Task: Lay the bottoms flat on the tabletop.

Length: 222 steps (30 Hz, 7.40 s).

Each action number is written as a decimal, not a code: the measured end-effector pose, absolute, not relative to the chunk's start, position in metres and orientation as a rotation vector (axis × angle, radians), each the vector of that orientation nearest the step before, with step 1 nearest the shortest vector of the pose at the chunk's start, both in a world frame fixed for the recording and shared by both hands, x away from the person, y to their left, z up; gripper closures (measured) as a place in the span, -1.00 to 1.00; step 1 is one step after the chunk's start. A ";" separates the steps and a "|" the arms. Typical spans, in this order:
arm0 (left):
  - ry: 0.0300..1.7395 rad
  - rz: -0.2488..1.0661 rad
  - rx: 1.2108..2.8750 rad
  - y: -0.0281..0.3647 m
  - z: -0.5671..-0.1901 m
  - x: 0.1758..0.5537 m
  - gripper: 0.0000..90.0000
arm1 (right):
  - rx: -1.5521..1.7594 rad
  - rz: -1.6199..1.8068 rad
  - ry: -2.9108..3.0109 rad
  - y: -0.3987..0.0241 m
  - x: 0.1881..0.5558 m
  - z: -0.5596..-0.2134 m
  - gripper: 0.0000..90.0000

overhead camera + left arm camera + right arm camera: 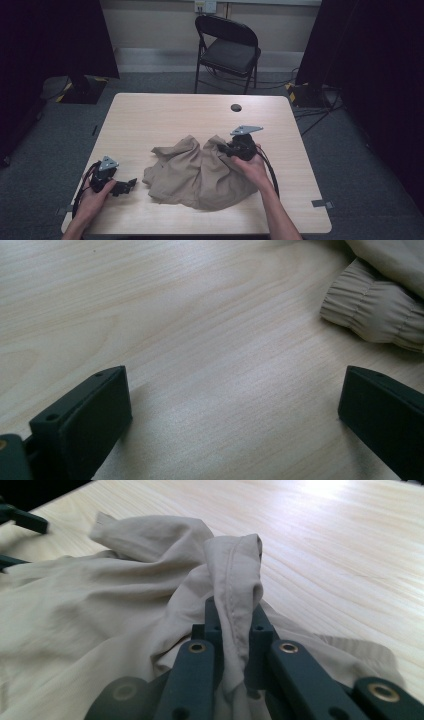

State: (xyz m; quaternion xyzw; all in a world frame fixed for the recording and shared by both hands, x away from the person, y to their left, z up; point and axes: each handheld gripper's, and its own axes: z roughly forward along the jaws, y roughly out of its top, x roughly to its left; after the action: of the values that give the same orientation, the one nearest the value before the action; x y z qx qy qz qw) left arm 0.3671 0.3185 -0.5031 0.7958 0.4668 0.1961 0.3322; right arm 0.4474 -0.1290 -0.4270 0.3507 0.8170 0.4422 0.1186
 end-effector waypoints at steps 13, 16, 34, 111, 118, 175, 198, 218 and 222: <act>1.220 0.512 2.078 0.319 -0.503 0.367 -1.00 | 0.989 1.303 2.342 -0.192 0.374 -0.407 0.90; 1.220 0.513 2.079 0.318 -0.503 0.367 -1.00 | 1.025 1.293 2.322 -0.211 0.359 -0.413 0.90; 1.220 0.513 2.078 0.318 -0.503 0.367 -1.00 | 1.192 1.059 2.363 -0.244 0.347 -0.488 0.52; 0.821 0.172 1.855 0.191 -0.439 0.419 0.86 | 1.241 1.047 2.259 -0.221 0.391 -0.499 -0.60; 0.736 0.136 1.849 0.204 -0.429 0.377 0.87 | 1.241 1.047 2.259 -0.221 0.391 -0.499 -0.60; 1.102 0.110 1.958 0.220 -0.493 0.453 -0.17 | 1.233 1.036 2.277 -0.219 0.386 -0.498 -0.61; 0.776 0.002 2.078 0.223 -0.489 0.348 0.81 | 1.253 1.012 2.275 -0.219 0.384 -0.497 -0.61; 0.853 0.069 1.972 0.260 -0.458 0.345 0.28 | 1.249 1.056 2.337 -0.225 0.356 -0.475 -0.62; 0.881 0.097 1.900 0.269 -0.442 0.368 0.17 | 1.250 1.105 2.302 -0.225 0.376 -0.459 -0.59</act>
State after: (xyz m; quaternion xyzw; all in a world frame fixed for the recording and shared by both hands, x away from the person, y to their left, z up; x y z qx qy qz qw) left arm 0.3676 0.2686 -0.4422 0.7853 0.3640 0.0400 0.4992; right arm 0.3764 -0.2253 -0.4591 0.4346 0.8007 0.3844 0.1488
